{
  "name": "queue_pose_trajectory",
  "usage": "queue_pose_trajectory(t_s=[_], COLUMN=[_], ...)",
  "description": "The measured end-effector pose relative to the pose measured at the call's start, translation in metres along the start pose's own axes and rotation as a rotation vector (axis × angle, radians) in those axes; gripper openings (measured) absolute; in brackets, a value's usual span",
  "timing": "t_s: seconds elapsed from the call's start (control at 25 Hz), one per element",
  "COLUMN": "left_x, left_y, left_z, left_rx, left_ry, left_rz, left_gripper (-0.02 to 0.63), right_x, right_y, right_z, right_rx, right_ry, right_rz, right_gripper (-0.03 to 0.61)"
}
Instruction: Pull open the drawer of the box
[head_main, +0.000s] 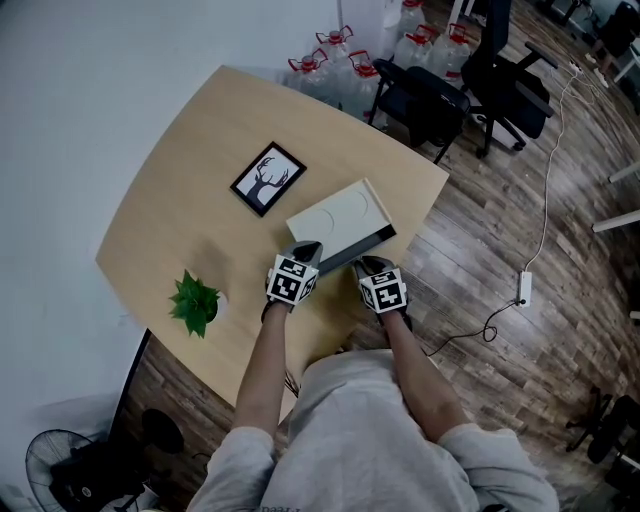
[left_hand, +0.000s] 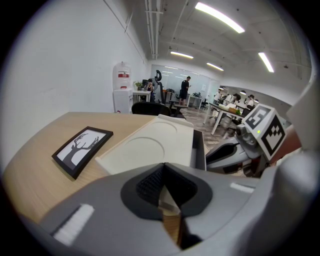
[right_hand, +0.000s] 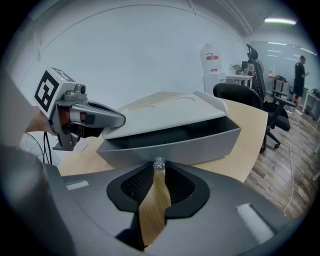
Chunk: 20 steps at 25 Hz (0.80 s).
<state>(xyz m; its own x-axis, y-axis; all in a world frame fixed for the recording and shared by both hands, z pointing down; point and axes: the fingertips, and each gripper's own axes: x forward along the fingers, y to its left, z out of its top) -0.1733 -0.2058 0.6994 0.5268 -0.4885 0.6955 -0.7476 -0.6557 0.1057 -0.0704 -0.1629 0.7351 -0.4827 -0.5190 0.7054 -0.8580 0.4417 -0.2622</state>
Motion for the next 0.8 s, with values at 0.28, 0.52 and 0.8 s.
queue_pose_trajectory(t_s=[0.28,0.52,0.8], left_x=[-0.001,-0.001,-0.001], left_y=[-0.001,0.0,0.0], left_z=[0.001,0.0,0.001], left_rx=[0.001,0.0,0.003], left_ry=[0.0,0.001,0.001], left_rz=[0.0,-0.001,-0.006], left_gripper=[0.052,0.052,0.052], right_x=[-0.006,-0.008,-0.012], right_y=[0.001,0.001,0.002], right_z=[-0.006,-0.01,-0.013], right_rx=[-0.008,-0.014,-0.023], right_ry=[0.0,0.005,0.01], right_rz=[0.0,-0.004,-0.004], right_gripper=[0.067,0.067,0.067])
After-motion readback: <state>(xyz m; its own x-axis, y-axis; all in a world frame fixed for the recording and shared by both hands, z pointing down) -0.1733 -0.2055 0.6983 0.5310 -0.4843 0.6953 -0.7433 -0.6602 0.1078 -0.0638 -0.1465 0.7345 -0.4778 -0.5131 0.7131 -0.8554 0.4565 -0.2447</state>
